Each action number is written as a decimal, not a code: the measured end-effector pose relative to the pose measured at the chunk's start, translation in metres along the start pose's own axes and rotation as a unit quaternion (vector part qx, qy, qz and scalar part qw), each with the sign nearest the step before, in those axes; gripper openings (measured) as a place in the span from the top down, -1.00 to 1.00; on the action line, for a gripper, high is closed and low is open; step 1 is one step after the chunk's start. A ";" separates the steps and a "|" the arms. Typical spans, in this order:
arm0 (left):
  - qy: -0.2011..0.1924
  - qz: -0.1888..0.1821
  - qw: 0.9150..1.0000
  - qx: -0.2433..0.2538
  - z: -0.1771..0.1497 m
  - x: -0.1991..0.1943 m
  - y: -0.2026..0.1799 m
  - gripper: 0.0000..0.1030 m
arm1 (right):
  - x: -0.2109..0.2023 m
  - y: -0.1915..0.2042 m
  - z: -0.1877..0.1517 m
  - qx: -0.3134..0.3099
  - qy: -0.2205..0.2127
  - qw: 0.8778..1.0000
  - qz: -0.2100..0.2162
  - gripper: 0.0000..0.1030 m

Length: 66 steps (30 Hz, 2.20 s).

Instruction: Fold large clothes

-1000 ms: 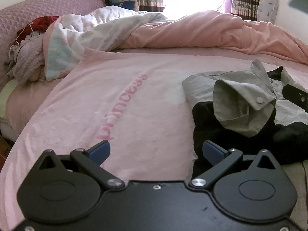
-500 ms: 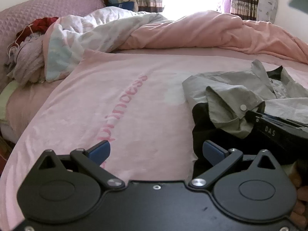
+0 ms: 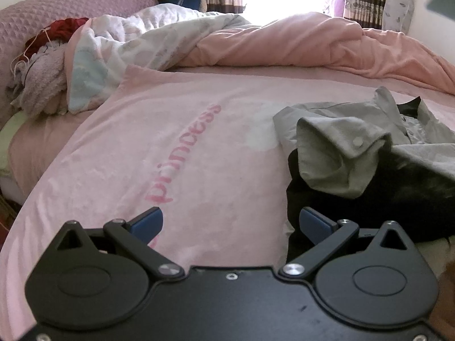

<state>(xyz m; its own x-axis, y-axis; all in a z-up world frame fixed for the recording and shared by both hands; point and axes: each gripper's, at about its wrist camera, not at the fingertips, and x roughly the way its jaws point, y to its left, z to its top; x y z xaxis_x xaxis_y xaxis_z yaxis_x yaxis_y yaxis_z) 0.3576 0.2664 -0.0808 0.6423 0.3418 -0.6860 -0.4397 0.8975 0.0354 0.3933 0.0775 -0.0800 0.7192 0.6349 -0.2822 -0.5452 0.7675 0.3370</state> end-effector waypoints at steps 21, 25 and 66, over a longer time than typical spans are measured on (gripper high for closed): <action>0.005 0.000 1.000 -0.001 0.000 0.005 0.000 -1.00 | 0.039 0.022 -0.010 -0.019 0.077 0.997 -0.020 0.90; 0.010 0.004 1.000 0.002 0.001 0.007 -0.003 -1.00 | 0.066 0.001 -0.025 0.025 0.132 0.991 -0.015 0.90; -0.109 -0.020 0.992 0.062 -0.004 0.076 -0.084 -1.00 | -0.056 -0.234 0.041 -0.073 0.024 0.951 -0.298 0.97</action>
<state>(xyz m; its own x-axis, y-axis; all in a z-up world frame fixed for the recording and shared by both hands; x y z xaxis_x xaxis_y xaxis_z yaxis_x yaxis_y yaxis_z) 0.4409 0.2155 -0.1383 0.7842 0.3444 -0.5162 -0.3388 0.9346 0.1088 0.4986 -0.1409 -0.1062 0.9006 0.0834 -0.4266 -0.1035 0.9943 -0.0241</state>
